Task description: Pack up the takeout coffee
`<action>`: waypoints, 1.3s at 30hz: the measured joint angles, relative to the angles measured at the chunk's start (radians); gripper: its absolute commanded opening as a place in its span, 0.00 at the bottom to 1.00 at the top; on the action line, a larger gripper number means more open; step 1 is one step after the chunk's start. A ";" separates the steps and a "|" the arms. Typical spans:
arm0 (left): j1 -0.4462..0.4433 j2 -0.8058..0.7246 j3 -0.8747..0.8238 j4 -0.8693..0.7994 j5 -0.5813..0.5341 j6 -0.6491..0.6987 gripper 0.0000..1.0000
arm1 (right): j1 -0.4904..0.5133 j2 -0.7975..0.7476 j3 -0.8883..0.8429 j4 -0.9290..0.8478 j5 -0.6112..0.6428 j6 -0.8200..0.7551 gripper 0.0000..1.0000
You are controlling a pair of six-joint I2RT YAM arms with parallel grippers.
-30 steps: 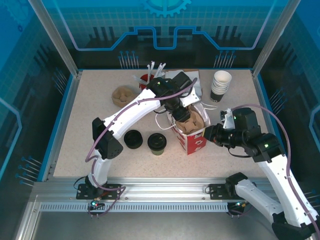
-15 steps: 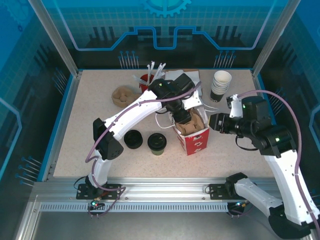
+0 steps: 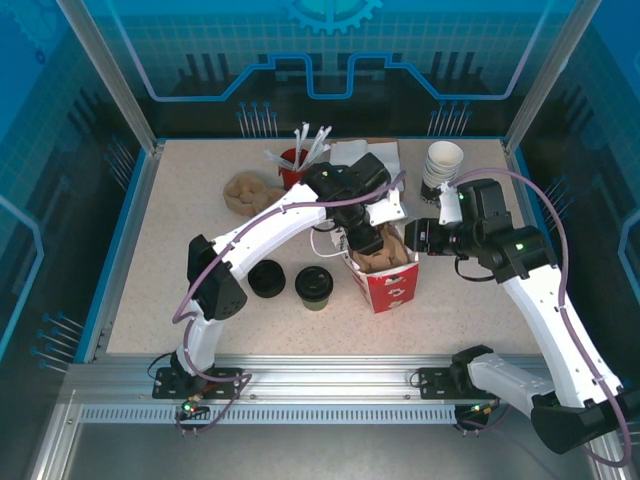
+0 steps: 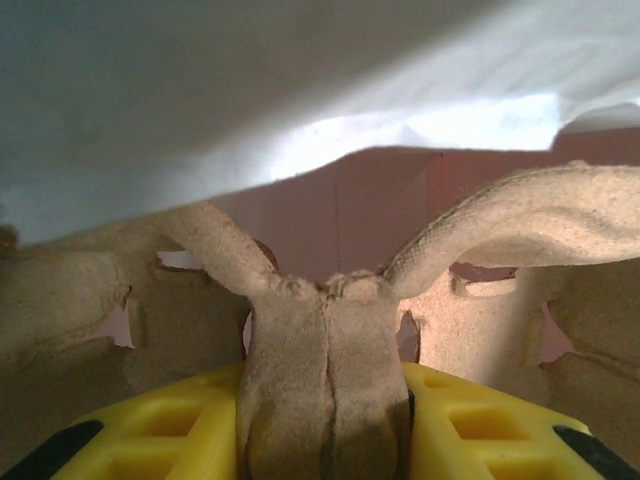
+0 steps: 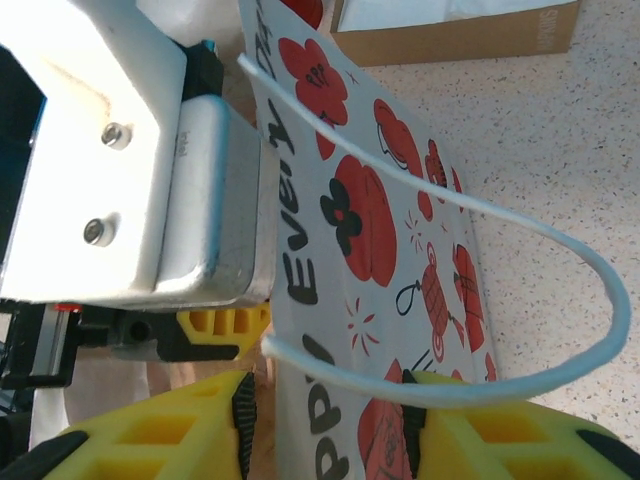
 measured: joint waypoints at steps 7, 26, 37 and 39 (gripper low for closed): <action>0.000 0.000 -0.015 0.029 0.011 0.019 0.39 | 0.000 0.028 -0.026 0.015 0.007 -0.005 0.39; -0.001 0.047 -0.017 0.047 0.020 0.026 0.40 | 0.000 -0.018 -0.095 0.058 0.032 0.027 0.08; -0.001 0.066 -0.021 0.070 0.027 0.026 0.41 | 0.000 -0.030 -0.105 0.059 0.053 0.050 0.07; -0.001 0.073 -0.021 0.074 0.027 0.026 0.41 | 0.000 -0.030 -0.105 0.058 0.057 0.050 0.07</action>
